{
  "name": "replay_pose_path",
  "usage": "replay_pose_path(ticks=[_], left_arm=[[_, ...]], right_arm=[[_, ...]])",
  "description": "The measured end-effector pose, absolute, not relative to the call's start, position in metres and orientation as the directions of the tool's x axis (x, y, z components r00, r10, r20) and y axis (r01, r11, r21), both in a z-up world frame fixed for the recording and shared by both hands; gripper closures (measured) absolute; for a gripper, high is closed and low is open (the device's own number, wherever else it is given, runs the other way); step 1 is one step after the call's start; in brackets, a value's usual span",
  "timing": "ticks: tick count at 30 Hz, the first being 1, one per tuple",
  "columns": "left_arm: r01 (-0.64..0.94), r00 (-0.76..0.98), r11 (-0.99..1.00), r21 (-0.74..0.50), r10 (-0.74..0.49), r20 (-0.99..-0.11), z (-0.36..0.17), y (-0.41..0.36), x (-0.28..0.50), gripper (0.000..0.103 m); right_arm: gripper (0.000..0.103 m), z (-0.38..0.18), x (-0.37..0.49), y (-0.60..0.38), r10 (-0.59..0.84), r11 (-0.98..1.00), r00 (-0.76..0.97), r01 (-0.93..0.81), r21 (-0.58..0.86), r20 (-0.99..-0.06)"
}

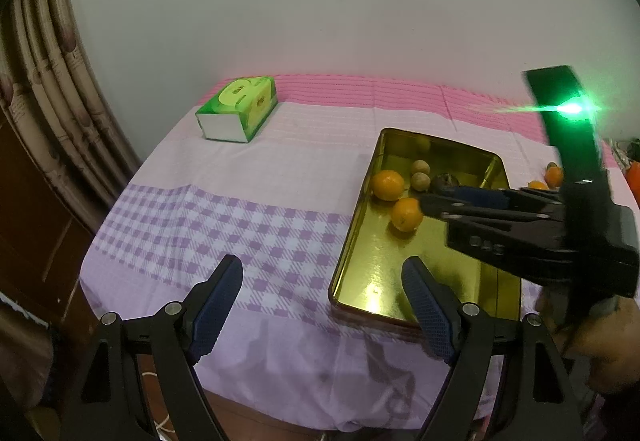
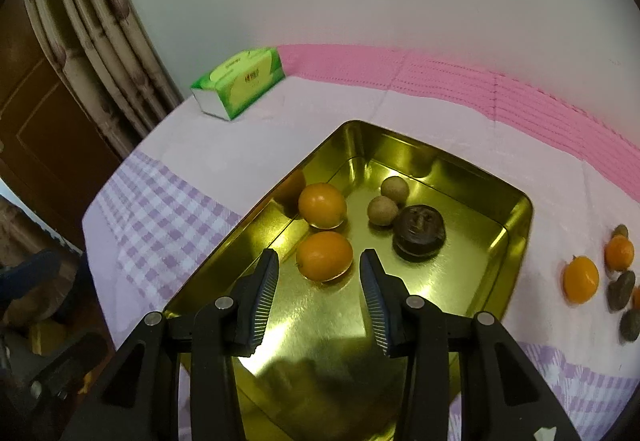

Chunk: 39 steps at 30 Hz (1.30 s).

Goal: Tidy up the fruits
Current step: 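Lift the open right gripper away from the tray, then move the left gripper to the fruit cluster and grasp an orange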

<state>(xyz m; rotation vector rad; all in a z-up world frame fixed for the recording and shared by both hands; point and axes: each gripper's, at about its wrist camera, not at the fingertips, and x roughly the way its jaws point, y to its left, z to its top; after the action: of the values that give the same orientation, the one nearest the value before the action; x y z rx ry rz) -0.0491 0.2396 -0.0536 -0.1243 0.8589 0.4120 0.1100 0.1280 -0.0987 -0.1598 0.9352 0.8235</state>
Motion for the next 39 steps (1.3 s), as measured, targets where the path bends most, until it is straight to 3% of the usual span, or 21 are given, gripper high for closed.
replay_pose_path(ticks=[8, 28, 35, 39], left_arm=[[-0.395, 0.576, 0.916, 0.073, 0.308, -0.757, -0.056, 0.237, -0.047, 0.021], [-0.295, 0.600, 0.944, 0.149, 0.304, -0.740, -0.061, 0.202, -0.042, 0.021], [-0.151, 0.631, 0.982, 0.117, 0.187, -0.753, -0.055, 0.173, -0.034, 0.021], [-0.029, 0.646, 0.999, 0.041, 0.050, -0.762, -0.041, 0.150, -0.012, 0.021]], right_arm=[[0.063, -0.095, 0.103, 0.054, 0.541, 0.757, 0.406, -0.617, 0.216, -0.737], [0.063, -0.147, 0.146, -0.193, 0.192, 0.981, 0.592, -0.124, 0.146, -0.783], [0.063, -0.152, 0.175, -0.240, 0.092, 0.995, 0.602, -0.028, 0.095, -0.793], [0.063, -0.157, 0.188, -0.260, 0.068, 0.996, 0.597, 0.009, 0.091, -0.799]])
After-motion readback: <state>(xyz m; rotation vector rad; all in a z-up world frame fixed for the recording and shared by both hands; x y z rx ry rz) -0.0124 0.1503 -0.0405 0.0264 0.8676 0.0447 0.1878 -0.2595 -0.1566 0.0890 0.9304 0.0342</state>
